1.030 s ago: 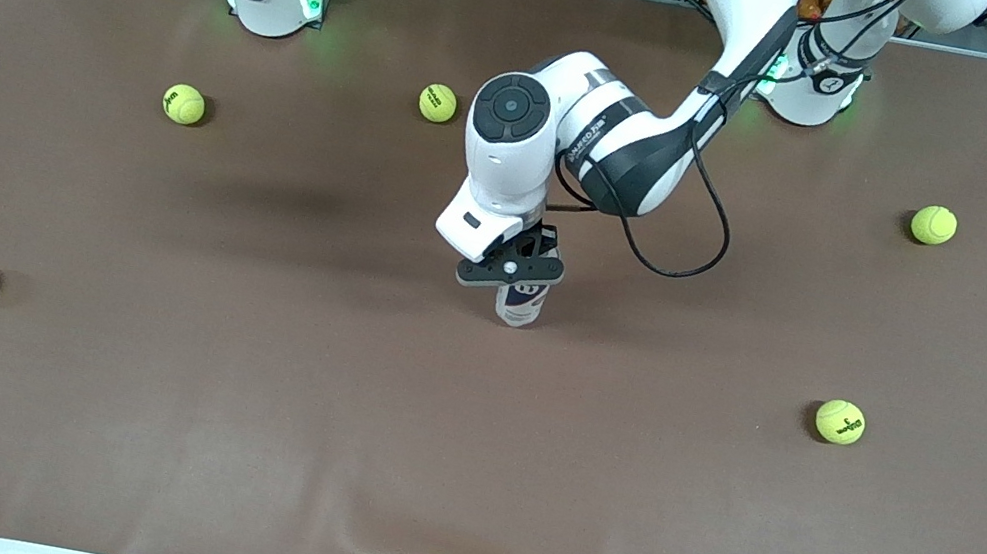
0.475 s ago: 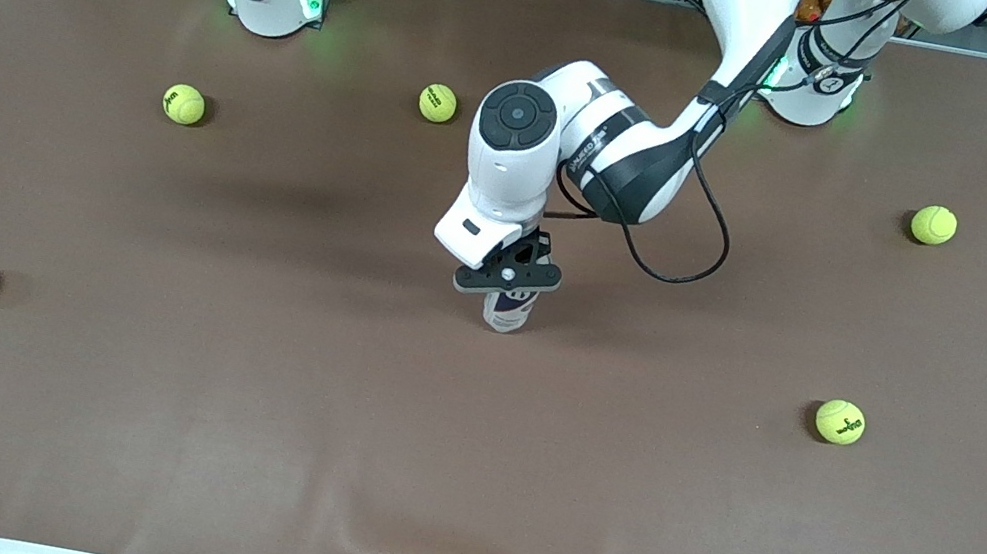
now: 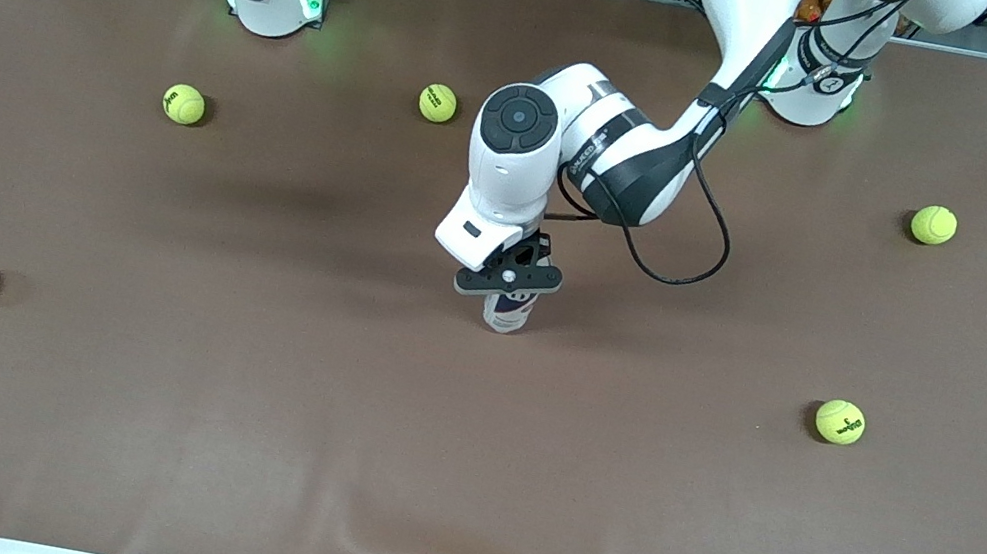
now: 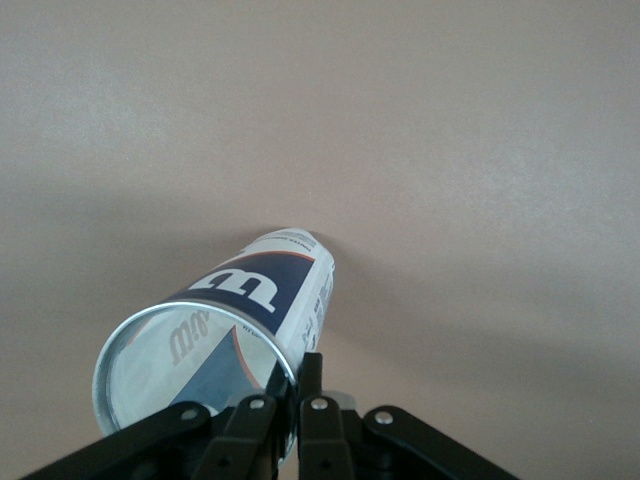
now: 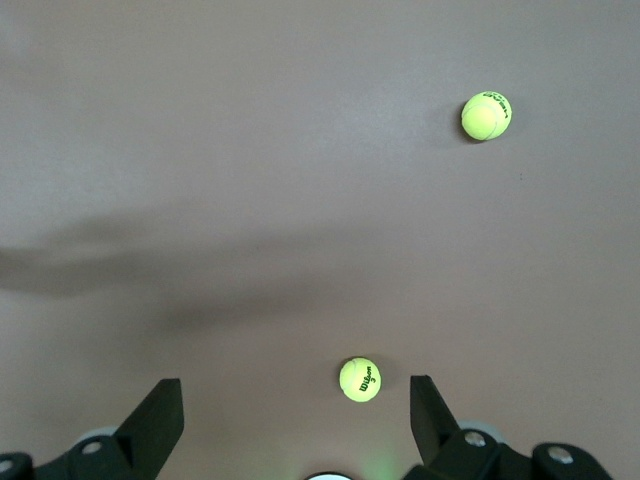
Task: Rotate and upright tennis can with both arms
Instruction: 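Lower the upright can onto the table with the left gripper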
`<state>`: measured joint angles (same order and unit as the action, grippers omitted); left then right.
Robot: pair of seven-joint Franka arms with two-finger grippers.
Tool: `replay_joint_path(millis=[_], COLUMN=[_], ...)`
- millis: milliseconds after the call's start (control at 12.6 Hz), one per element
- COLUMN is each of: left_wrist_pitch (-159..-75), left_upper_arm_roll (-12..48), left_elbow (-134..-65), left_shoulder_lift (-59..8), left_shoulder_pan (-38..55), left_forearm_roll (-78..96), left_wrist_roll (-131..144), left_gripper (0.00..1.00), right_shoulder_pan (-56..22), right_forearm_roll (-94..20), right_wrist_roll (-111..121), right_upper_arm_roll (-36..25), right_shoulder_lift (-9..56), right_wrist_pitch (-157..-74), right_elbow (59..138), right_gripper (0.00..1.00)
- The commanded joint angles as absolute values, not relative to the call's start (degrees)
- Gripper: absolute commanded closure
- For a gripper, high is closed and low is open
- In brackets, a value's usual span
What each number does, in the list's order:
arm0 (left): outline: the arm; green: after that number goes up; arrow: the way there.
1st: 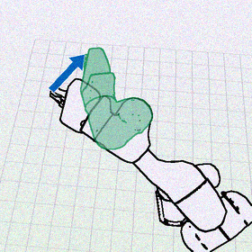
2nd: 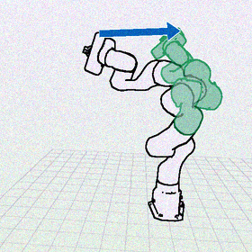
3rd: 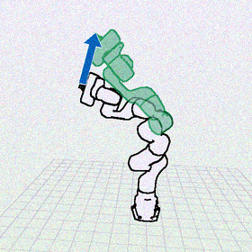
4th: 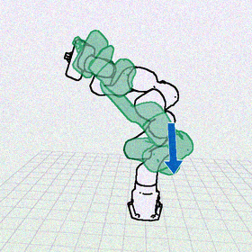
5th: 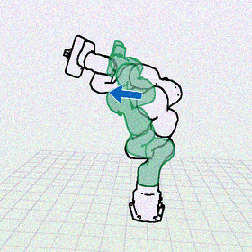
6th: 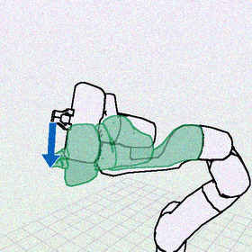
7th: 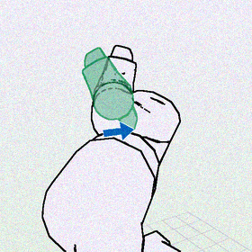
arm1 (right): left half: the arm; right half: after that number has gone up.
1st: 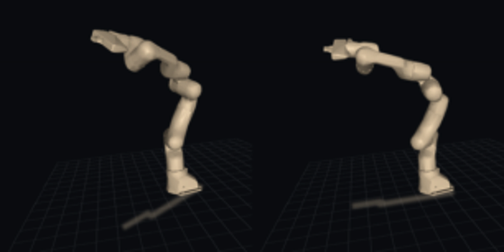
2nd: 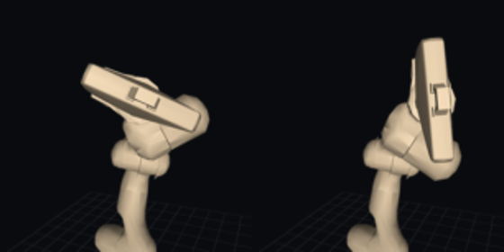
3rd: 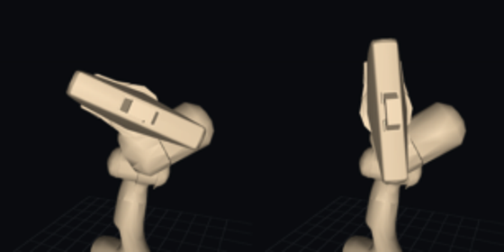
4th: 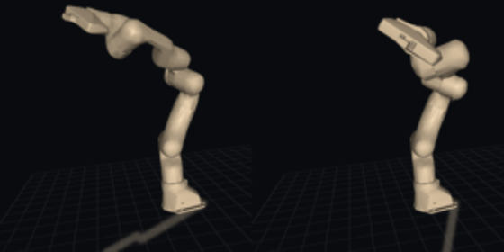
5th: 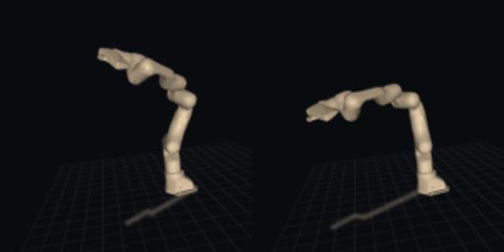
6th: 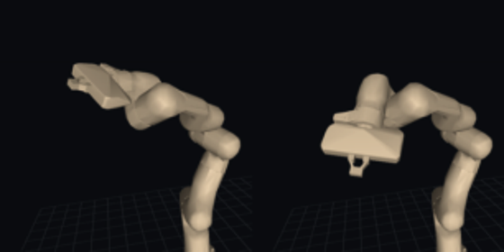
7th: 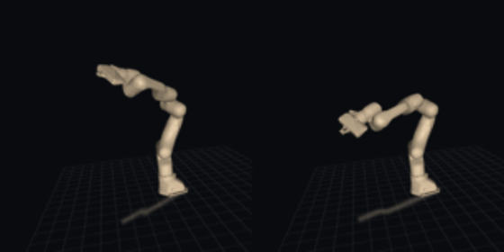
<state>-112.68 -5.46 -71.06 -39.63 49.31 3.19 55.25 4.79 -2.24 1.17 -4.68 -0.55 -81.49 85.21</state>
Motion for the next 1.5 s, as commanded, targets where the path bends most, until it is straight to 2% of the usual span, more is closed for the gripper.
replay_joint_path(millis=[0,396,475,554,634,713,1030,1188,1347,1426], left_wrist_pitch=[-111.4,-111.1,-112.3,-113.5,-114.3,-114.3,-114.3,-113.4,-112.1,-111.4], left_upper_arm_roll=[-6.1,-6.3,-6.3,-6.3,-6.3,-6.2,-6.2,-6.1,-5.9,-6.0], left_elbow=[-70.0,-69.8,-69.9,-69.8,-69.8,-69.8,-69.8,-69.8,-69.8,-69.8], left_shoulder_lift=[-40.8,-41.0,-41.1,-41.1,-41.1,-40.9,-40.5,-39.7,-39.1,-38.5], left_shoulder_pan=[49.4,49.4,49.2,49.1,49.1,49.1,49.0,49.0,48.3,48.3], left_forearm_roll=[3.8,3.5,3.5,3.5,3.6,3.6,3.6,3.8,3.8,3.8], left_wrist_roll=[56.3,55.7,54.8,54.3,54.3,54.3,54.4,54.5,54.5,54.5], left_gripper=[1.00,1.00,0.91,0.64,0.50,0.40,0.39,0.30,0.27,0.17], right_shoulder_pan=[6.1,6.0,6.0,6.0,6.0,6.0,6.0,6.0,6.0,6.0], right_forearm_roll=[-3.0,-3.0,-3.1,-3.1,-3.1,-3.1,-3.2,-3.2,-3.2,-3.2], right_wrist_roll=[1.4,1.4,1.4,1.4,1.4,1.4,1.4,1.4,1.4,1.4], right_upper_arm_roll=[-4.0,-4.0,-4.0,-4.0,-4.0,-4.0,-4.0,-4.0,-4.0,-4.0], right_shoulder_lift=[-0.7,-0.7,-0.8,-0.8,-0.7,-0.7,-0.7,-0.7,-0.7,-0.7], right_wrist_pitch=[-80.6,-80.6,-80.6,-80.6,-80.6,-80.6,-80.6,-80.6,-80.6,-80.6], right_elbow=[84.6,84.6,84.6,84.6,84.6,84.6,84.6,84.6,84.6,84.6], right_gripper=[0.00,0.00,0.00,0.00,0.00,0.00,0.00,0.00,0.00,0.00])
